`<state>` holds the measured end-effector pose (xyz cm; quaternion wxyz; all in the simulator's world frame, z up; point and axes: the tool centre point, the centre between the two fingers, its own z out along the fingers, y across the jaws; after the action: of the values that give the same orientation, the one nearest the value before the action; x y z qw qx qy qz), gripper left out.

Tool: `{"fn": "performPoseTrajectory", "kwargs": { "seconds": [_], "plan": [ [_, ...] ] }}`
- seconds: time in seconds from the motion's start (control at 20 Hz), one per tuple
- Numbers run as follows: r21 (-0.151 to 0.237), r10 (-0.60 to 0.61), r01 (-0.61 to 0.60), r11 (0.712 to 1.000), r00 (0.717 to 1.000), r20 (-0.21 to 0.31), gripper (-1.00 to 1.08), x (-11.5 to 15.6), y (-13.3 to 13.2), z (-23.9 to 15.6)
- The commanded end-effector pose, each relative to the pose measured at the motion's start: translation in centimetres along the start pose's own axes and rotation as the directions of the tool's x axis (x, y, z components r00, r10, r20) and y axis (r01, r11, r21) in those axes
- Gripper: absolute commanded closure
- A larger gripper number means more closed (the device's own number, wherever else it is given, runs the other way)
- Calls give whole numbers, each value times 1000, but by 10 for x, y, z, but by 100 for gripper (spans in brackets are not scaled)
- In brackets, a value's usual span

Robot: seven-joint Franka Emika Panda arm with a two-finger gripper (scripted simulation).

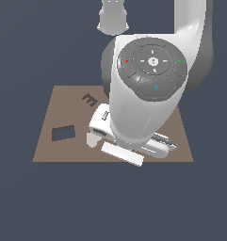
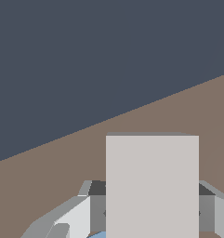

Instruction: Insert a designated object into the corresponding slot on a board.

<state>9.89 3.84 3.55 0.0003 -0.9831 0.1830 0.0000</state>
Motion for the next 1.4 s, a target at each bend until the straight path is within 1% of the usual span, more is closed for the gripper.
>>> {"fn": "performPoseTrajectory", "kwargs": {
  "seconds": [0.0,0.1,0.25,0.35,0.5,0.7,0.9,1.1,1.25,1.35],
  "plan": [
    [1,98,-98,995,995,-1,108,13,16,-1],
    [1,172,-172,985,985,-1,108,22,30,-1],
    [1,279,-279,960,960,-1,108,32,51,-2],
    [1,347,-347,938,938,-1,108,38,66,-2],
    [1,446,-446,895,895,-1,108,44,89,-3],
    [1,570,-570,822,822,0,108,49,120,-4],
    [1,682,-682,732,732,0,108,48,151,-4],
    [0,762,-762,647,647,0,108,44,177,-5],
    [0,803,-803,596,596,0,108,40,191,-5],
    [0,822,-822,570,570,0,108,38,197,-5]
  ]
}}
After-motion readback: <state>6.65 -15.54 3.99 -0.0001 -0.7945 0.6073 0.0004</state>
